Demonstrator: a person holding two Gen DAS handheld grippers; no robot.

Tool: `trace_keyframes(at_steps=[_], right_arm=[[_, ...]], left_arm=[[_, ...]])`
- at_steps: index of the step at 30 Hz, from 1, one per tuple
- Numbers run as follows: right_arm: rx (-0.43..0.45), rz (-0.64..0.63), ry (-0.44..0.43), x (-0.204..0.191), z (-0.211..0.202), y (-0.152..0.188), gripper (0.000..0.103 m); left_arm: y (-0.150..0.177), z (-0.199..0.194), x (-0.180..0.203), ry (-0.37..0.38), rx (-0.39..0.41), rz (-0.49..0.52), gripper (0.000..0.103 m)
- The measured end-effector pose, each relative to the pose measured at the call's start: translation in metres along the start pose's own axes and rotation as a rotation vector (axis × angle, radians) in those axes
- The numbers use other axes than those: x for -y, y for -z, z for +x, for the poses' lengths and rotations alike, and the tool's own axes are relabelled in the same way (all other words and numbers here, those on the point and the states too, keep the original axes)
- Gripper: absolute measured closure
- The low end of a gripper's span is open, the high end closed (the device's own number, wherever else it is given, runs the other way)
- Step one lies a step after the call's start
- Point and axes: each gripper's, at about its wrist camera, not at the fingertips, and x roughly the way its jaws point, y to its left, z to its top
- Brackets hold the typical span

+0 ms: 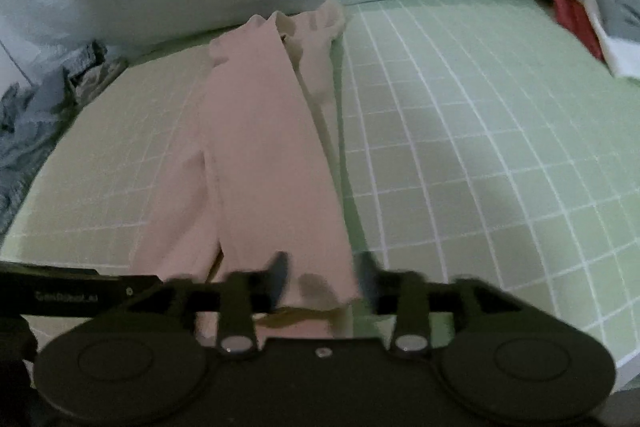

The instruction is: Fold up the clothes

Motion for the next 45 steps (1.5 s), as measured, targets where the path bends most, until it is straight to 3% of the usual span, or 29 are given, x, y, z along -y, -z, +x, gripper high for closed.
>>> trace_keyframes(at_steps=[4, 10, 15, 17, 19, 20, 24, 27, 31, 35, 39, 45], right_arm=[[-0.033, -0.014, 0.029, -0.004, 0.014, -0.004, 0.036], [-0.058, -0.024, -0.007, -0.010, 0.028, -0.008, 0.035], [-0.072, -0.045, -0.011, -0.015, 0.033, -0.006, 0.041], [-0.065, -0.059, -0.018, -0.015, 0.030, -0.004, 0.054], [-0.062, -0.073, -0.044, -0.013, 0.029, -0.002, 0.081], [-0.066, -0.064, -0.072, -0.011, 0.028, -0.002, 0.086], [-0.088, -0.071, -0.108, -0.012, 0.023, -0.001, 0.090], [-0.119, -0.061, -0.166, -0.007, 0.004, 0.003, 0.090], [-0.142, 0.010, -0.279, 0.013, -0.036, 0.000, 0.091], [-0.048, 0.030, -0.332, 0.027, -0.063, -0.039, 0.091], [0.067, 0.048, -0.354, 0.028, -0.065, -0.092, 0.092], [0.241, 0.076, -0.387, 0.028, -0.069, -0.170, 0.092]], left_arm=[[-0.002, 0.012, 0.009, -0.010, -0.019, 0.016, 0.017], [-0.007, 0.025, 0.016, 0.005, -0.028, -0.007, 0.017], [-0.009, 0.031, 0.020, 0.026, -0.018, -0.004, 0.018], [-0.007, 0.032, 0.024, 0.032, -0.009, -0.001, 0.022], [-0.004, 0.029, 0.025, 0.054, 0.003, 0.002, 0.041], [-0.002, 0.027, 0.026, 0.065, 0.008, 0.003, 0.048], [0.003, 0.027, 0.022, 0.172, -0.020, -0.047, 0.088], [0.011, 0.022, 0.013, 0.287, -0.078, -0.122, 0.090], [0.016, -0.006, 0.003, 0.457, -0.098, -0.171, 0.090], [-0.027, -0.045, 0.006, 0.500, 0.041, -0.126, 0.090], [-0.089, -0.085, 0.031, 0.526, 0.246, -0.049, 0.090], [-0.158, -0.114, 0.053, 0.465, 0.443, -0.027, 0.090]])
